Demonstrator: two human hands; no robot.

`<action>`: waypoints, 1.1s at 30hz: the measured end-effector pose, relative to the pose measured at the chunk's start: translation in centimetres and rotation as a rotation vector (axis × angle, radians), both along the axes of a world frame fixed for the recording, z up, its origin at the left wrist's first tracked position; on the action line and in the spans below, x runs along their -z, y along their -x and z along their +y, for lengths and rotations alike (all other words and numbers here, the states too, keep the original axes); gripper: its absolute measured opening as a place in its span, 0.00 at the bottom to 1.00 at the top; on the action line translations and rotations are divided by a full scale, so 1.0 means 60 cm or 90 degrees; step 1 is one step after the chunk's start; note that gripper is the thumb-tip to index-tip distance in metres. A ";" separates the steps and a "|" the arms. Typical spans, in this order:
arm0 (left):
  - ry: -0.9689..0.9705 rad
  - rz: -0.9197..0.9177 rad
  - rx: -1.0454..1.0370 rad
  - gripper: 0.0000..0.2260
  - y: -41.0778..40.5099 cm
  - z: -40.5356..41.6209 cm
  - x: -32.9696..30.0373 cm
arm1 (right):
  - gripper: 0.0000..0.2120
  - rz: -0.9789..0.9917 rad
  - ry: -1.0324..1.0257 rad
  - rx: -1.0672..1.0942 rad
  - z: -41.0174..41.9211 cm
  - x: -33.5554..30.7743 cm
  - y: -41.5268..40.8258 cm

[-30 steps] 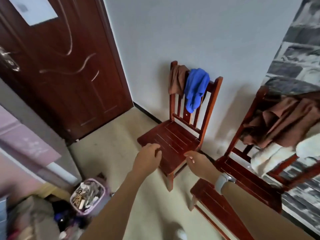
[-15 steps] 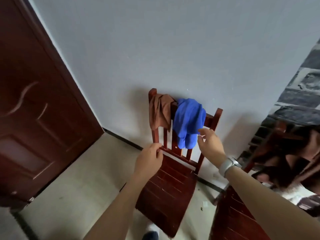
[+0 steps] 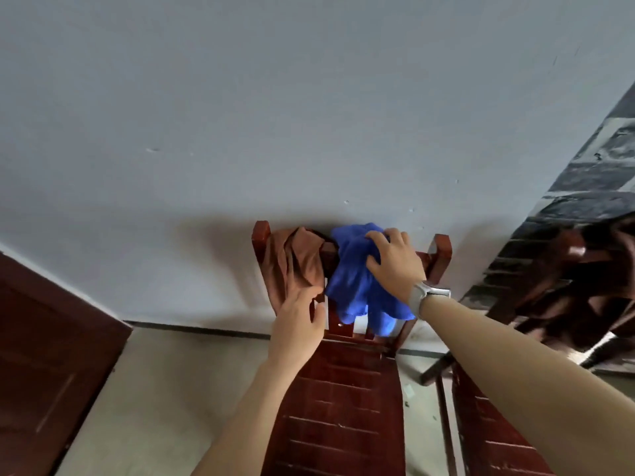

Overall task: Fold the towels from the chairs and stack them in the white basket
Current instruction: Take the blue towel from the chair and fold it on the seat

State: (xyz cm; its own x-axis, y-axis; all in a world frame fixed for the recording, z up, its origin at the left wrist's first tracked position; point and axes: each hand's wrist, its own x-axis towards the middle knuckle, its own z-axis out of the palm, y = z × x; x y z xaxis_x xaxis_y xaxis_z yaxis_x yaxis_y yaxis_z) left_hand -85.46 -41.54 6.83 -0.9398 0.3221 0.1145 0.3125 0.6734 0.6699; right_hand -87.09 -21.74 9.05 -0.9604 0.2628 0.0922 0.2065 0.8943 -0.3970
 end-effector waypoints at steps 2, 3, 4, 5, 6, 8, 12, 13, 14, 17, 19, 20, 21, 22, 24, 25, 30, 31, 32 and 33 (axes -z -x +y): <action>-0.043 0.011 0.007 0.14 0.004 0.011 0.006 | 0.19 0.052 0.148 0.028 0.002 -0.010 -0.015; -0.069 0.024 0.020 0.18 0.001 0.018 0.006 | 0.18 0.079 0.212 0.054 0.004 -0.018 -0.027; -0.093 0.036 0.035 0.23 -0.005 0.024 0.003 | 0.17 0.100 0.267 0.086 0.007 -0.027 -0.043; -0.110 0.044 0.055 0.28 -0.011 0.033 -0.002 | 0.16 0.110 0.316 0.119 0.011 -0.036 -0.061; -0.115 0.044 0.082 0.32 -0.019 0.042 -0.009 | 0.16 0.111 0.362 0.151 0.017 -0.046 -0.081; -0.113 0.012 0.169 0.38 -0.036 0.070 -0.015 | 0.14 0.108 0.438 0.207 0.039 -0.061 -0.122; -0.162 -0.155 0.273 0.29 -0.086 0.132 -0.019 | 0.05 0.060 0.491 0.233 0.085 -0.062 -0.204; -0.166 -0.161 0.253 0.21 -0.104 0.143 -0.017 | 0.03 0.028 0.475 0.233 0.094 -0.058 -0.226; -0.158 -0.156 0.229 0.14 -0.122 0.153 -0.016 | 0.03 -0.007 0.447 0.232 0.102 -0.052 -0.247; -0.126 -0.160 0.221 0.06 -0.171 0.178 -0.002 | 0.10 -0.106 0.399 0.225 0.131 -0.025 -0.314; -0.097 -0.137 0.222 0.05 -0.195 0.193 0.004 | 0.13 -0.190 0.376 0.211 0.149 -0.007 -0.356; -0.079 -0.119 0.217 0.05 -0.204 0.200 0.008 | 0.14 -0.225 0.366 0.192 0.156 0.003 -0.375; -0.067 -0.104 0.212 0.05 -0.211 0.207 0.009 | 0.15 -0.255 0.354 0.168 0.160 0.009 -0.391; -0.060 -0.098 0.204 0.06 -0.217 0.213 0.007 | 0.16 -0.278 0.340 0.141 0.163 0.012 -0.403; -0.060 -0.117 0.194 0.07 -0.228 0.225 0.002 | 0.19 -0.285 0.322 0.118 0.166 0.013 -0.421; -0.056 -0.144 0.194 0.07 -0.233 0.230 0.001 | 0.20 -0.267 0.328 0.123 0.169 0.013 -0.426; -0.174 -0.451 0.174 0.13 -0.293 0.225 0.010 | 0.18 -0.138 0.468 0.241 0.170 0.024 -0.439; -0.214 -0.511 0.162 0.12 -0.307 0.222 0.016 | 0.17 -0.115 0.511 0.267 0.168 0.022 -0.440; -0.224 -0.551 0.157 0.12 -0.317 0.219 0.024 | 0.17 -0.097 0.537 0.280 0.165 0.018 -0.439; -0.211 -0.570 0.162 0.12 -0.325 0.218 0.033 | 0.17 -0.089 0.549 0.280 0.163 0.012 -0.437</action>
